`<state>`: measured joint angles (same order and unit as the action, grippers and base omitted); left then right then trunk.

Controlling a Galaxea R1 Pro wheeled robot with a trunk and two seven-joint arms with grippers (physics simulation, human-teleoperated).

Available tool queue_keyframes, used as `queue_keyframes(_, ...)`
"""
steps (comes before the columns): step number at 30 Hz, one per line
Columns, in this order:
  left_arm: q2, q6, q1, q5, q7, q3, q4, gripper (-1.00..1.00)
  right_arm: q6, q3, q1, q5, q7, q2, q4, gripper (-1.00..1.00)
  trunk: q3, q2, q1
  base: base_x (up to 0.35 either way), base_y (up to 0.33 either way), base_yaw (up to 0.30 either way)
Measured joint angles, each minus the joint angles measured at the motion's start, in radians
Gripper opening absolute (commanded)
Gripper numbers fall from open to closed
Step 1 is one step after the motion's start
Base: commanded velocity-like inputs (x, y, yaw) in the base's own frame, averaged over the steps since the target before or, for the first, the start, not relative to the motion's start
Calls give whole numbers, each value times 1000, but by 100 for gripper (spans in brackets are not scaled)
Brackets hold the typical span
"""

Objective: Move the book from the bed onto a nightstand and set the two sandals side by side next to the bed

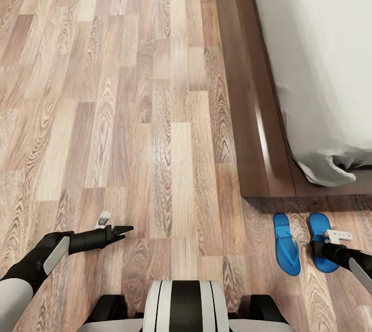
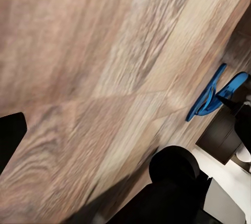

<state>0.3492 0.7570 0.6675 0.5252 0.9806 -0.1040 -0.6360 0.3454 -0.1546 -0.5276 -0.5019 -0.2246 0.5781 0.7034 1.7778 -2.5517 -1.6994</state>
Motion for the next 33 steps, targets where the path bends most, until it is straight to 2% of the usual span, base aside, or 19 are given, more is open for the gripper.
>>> queue_keyframes(23, 0, 0, 0, 0, 2, 2, 0, 100, -14, 0, 0, 0, -1, -3, -12, -100, -4, 0, 0, 0, 0, 0)
queue_keyframes(27, 0, 0, 0, 0, 2, 1, 1, 100, -34, 4, -1, 5, 4, -16, -40, -100, -19, 1, 2, 0, 0, 0)
queue_keyframes(33, 0, 0, 0, 0, 2, 1, 0, 100, -34, 4, -1, 8, 5, -16, -39, -100, -19, 1, 2, 0, 0, 0)
